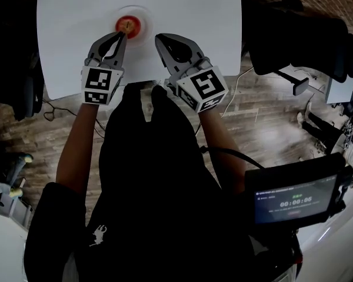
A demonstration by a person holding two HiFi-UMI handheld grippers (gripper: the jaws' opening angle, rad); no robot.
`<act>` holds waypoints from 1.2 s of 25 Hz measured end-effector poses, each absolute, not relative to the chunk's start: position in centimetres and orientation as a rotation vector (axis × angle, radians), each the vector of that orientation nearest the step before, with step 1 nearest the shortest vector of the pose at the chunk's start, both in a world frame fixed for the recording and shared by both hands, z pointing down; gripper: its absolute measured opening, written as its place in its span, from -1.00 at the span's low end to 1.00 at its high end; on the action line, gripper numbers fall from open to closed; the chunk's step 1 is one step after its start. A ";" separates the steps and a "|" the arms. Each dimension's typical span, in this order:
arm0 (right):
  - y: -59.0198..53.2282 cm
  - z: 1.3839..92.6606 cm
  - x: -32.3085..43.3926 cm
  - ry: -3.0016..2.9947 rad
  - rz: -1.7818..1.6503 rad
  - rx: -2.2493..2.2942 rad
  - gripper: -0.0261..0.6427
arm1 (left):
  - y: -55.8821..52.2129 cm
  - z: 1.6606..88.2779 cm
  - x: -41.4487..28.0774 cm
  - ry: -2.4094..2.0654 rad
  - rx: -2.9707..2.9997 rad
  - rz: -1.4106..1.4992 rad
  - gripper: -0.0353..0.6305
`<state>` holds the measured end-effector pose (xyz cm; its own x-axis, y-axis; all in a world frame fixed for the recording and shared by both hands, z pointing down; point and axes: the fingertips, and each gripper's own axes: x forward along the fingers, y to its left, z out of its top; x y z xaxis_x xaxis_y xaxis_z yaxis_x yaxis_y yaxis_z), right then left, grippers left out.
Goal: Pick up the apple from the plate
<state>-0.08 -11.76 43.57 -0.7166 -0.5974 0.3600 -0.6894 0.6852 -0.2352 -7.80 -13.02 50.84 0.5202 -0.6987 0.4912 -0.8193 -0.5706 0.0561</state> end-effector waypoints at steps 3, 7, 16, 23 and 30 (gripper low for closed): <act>-11.6 43.7 0.3 -2.633 0.535 1.043 -0.91 | -13.1 51.1 -7.5 -1.255 2.486 0.620 -0.87; -11.5 43.9 0.6 -2.621 0.545 1.056 -0.91 | -13.3 51.3 -7.4 -1.247 2.492 0.642 -0.87; -11.5 44.1 0.7 -2.601 0.565 1.064 -0.91 | -13.6 51.6 -7.2 -1.219 2.511 0.679 -0.51; -11.4 44.3 1.1 -2.589 0.572 1.069 -0.91 | -13.4 52.9 -7.1 -1.200 2.512 0.752 -0.08; -11.5 44.2 1.3 -2.592 0.564 1.086 -0.91 | -13.5 54.6 -7.1 -1.171 2.502 0.837 0.19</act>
<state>1.25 -11.50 44.24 -0.6807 -0.6189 0.3919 -0.7258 0.6423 -0.2464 -7.09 -13.46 54.64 0.5104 -0.6188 0.5972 -0.7653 -0.6436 -0.0128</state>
